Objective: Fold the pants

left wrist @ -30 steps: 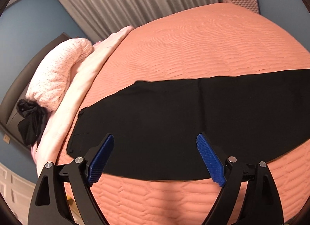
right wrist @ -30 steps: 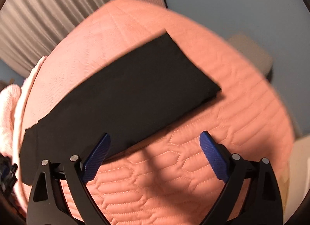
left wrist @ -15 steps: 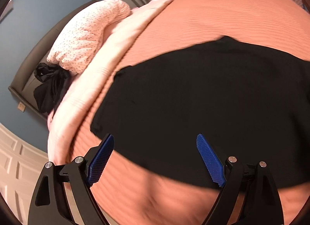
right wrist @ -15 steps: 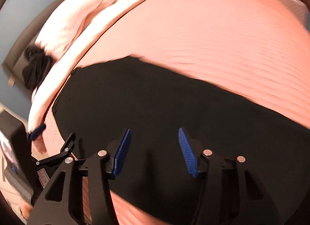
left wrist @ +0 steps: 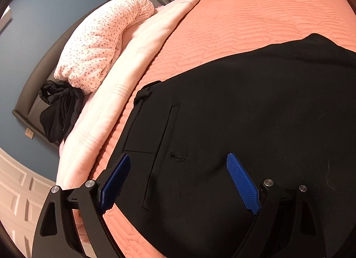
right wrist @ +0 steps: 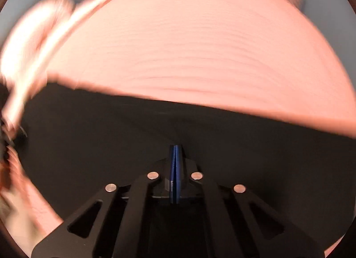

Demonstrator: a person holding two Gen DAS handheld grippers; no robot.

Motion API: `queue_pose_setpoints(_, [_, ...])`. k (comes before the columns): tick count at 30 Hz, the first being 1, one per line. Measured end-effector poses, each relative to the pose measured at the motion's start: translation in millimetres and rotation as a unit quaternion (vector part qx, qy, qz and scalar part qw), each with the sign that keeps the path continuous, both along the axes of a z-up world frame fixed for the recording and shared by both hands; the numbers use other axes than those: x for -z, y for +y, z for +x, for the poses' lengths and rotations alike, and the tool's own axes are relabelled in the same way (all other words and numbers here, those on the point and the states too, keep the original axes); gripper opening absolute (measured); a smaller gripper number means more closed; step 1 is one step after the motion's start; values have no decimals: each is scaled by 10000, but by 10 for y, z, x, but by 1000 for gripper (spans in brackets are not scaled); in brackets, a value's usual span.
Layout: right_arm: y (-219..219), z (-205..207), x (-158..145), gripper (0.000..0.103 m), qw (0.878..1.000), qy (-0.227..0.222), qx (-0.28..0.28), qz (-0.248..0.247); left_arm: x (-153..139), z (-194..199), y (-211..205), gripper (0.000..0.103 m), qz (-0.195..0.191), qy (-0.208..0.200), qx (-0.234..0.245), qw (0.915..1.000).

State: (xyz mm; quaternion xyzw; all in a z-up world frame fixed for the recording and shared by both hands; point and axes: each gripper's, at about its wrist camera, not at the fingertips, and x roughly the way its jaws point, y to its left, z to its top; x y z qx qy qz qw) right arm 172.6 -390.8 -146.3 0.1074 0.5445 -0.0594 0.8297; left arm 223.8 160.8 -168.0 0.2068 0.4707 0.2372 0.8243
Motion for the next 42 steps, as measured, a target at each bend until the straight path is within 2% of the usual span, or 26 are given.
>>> queue_pose_setpoints(2, [-524, -320, -201, 7, 9902, 141, 715, -1194, -182, -76, -93, 86, 25, -195, -42, 9998])
queue_pose_setpoints(5, [-718, -765, -615, 7, 9933, -656, 931, -185, -538, -324, -465, 86, -780, -686, 216, 9944])
queue_pose_setpoints(7, [-327, -768, -556, 8, 9973, -641, 361, 71, -569, -442, -852, 86, -1387, -641, 460, 9872])
queue_pose_setpoints(9, [62, -656, -279, 8, 9988, -332, -122, 343, -434, -508, -1362, 87, -1847, -292, 800, 9791])
queue_pose_setpoints(10, [157, -608, -129, 8, 9991, -169, -273, 294, -306, -525, -1648, 87, -1811, -76, 1002, 9783])
queue_pose_setpoints(11, [156, -576, 30, 8, 9994, 1, -350, 34, -201, -524, -1814, 88, -1611, 58, 1122, 9805])
queue_pose_setpoints(12, [17, -590, 102, 3, 9991, -81, -395, 143, -86, -509, -1931, 89, -1301, 184, 1180, 9843])
queue_pose_setpoints(13, [-204, -631, 128, 0, 9977, -219, -306, 564, -13, -496, -1972, 90, -1104, 196, 1229, 9861])
queue_pose_setpoints(14, [-638, -725, 141, 0, 9942, -264, 112, 1039, -14, -485, -1928, 98, -1077, 47, 1288, 9858])
queue_pose_setpoints(15, [-924, -802, 125, 0, 9920, -286, 495, 1125, -25, -444, -1833, 98, -1031, 42, 1233, 9870])
queue_pose_setpoints(18, [-1621, -1048, -186, 6, 9822, 129, 1655, -875, -163, -249, -1326, 94, -463, -104, 744, 9961])
queue_pose_setpoints(19, [-1656, -1076, -283, 6, 9828, 0, 1639, -845, -299, -179, -1095, 94, -327, -337, 643, 9968])
queue_pose_setpoints(22, [-1234, -923, -631, 6, 9914, -609, 1023, -539, -538, 20, -725, 94, -629, -646, 446, 9949])
queue_pose_setpoints(23, [-846, -739, -652, 6, 9951, -697, 537, -443, -539, 147, -649, 96, -816, -639, 403, 9938])
queue_pose_setpoints(24, [-491, -571, -616, 6, 9972, -681, 116, -278, -475, 255, -612, 96, -846, -521, 405, 9942])
queue_pose_setpoints(26, [213, -259, -431, 6, 9958, -526, -720, 199, -184, 527, -530, 97, -493, -68, 368, 9981])
queue_pose_setpoints(28, [815, -4, -237, 6, 9905, -343, -1237, 503, 58, 715, -350, 98, -398, 241, 308, 9984])
queue_pose_setpoints(32, [1896, 361, -124, 6, 9730, -241, -2222, 569, -7, 1024, -26, 98, -901, 226, 514, 9943])
queue_pose_setpoints(35, [2592, 566, -60, 9, 9521, -191, -2948, 795, -48, 1109, -162, 98, -236, 15, 687, 9974])
queue_pose_setpoints(36, [2631, 642, 18, 23, 9511, -118, -3023, 627, -56, 1119, -143, 96, -113, -37, 652, 9978])
queue_pose_setpoints(37, [2665, 775, 81, 22, 9507, -104, -3070, 433, -85, 1114, -112, 96, -188, -82, 655, 9976])
queue_pose_setpoints(38, [2565, 930, 71, 18, 9533, -194, -2957, 584, -154, 1084, -75, 96, -318, -143, 632, 9974])
queue_pose_setpoints(39, [2394, 1019, 43, 8, 9598, -167, -2709, 723, -240, 1030, -52, 96, -374, -235, 605, 9972])
queue_pose_setpoints(40, [2116, 1010, -36, 7, 9675, -201, -2404, 761, -375, 931, -33, 96, -405, -405, 654, 9962])
queue_pose_setpoints(41, [1813, 936, -190, 13, 9802, -403, -1927, 235, -464, 857, -22, 96, -425, -509, 699, 9954])
queue_pose_setpoints(42, [1558, 834, -307, 18, 9843, -576, -1665, -126, -583, 739, -68, 96, -443, -633, 747, 9942])
